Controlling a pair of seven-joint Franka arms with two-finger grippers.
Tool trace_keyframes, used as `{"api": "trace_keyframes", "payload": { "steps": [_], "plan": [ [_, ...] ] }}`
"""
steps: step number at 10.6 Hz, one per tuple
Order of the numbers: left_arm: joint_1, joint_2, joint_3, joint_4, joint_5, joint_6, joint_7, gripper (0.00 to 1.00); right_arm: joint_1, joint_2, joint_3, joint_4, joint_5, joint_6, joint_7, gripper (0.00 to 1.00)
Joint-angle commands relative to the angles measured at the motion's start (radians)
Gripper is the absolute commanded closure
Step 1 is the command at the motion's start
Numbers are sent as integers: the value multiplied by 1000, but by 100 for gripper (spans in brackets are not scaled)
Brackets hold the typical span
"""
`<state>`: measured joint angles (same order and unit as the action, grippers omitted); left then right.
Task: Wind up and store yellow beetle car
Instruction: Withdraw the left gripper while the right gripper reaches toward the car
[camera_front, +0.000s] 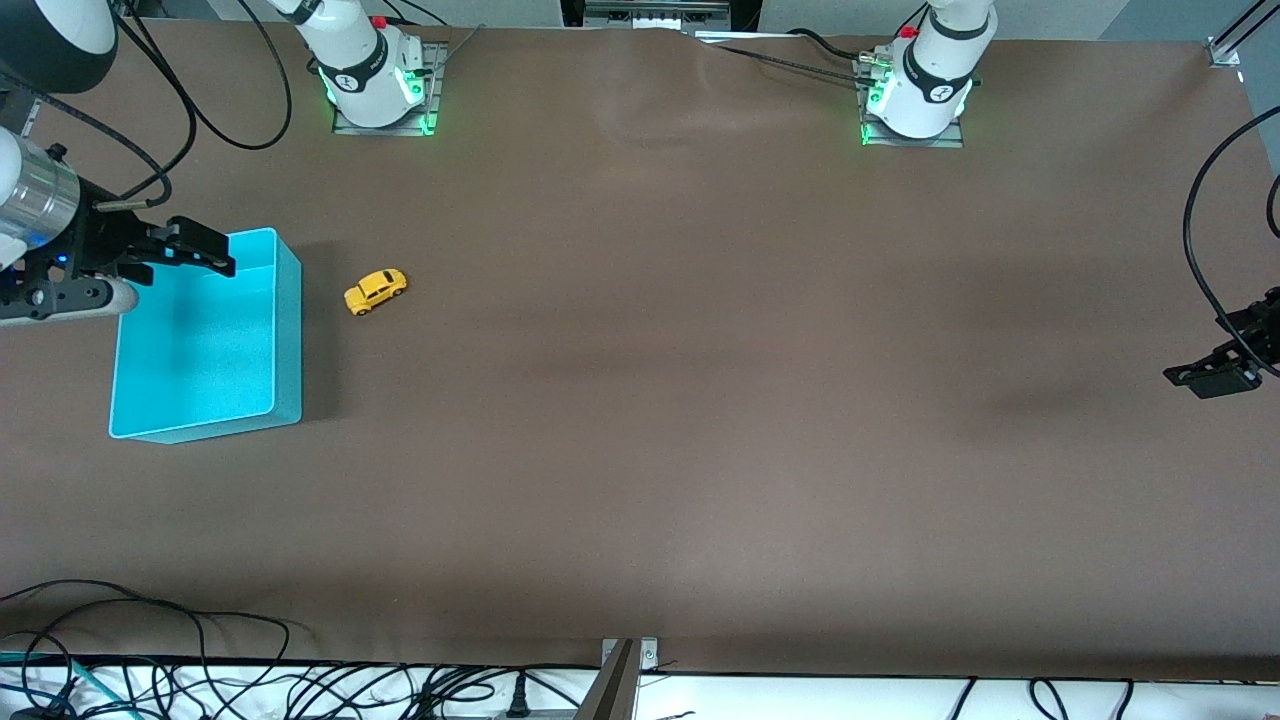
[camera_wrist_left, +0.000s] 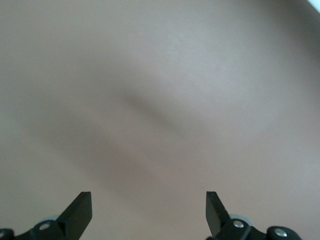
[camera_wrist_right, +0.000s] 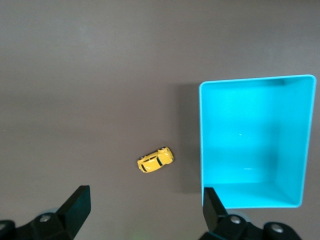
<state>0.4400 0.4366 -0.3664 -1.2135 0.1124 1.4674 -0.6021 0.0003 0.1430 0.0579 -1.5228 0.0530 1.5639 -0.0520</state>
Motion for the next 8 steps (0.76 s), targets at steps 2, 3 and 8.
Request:
{"api": "trace_keyframes", "payload": {
  "steps": [2,3,8],
  "plan": [
    [-13,-39,-11,15,-13,-22,126,0,15,17,19,-32,38,40,-22,0],
    [-21,-56,-11,14,-8,-24,162,0,-3,3,57,-86,38,80,-50,0],
    [-20,-95,-3,-9,-22,-27,314,0,-117,-91,172,-365,30,198,-384,0]
  ]
}}
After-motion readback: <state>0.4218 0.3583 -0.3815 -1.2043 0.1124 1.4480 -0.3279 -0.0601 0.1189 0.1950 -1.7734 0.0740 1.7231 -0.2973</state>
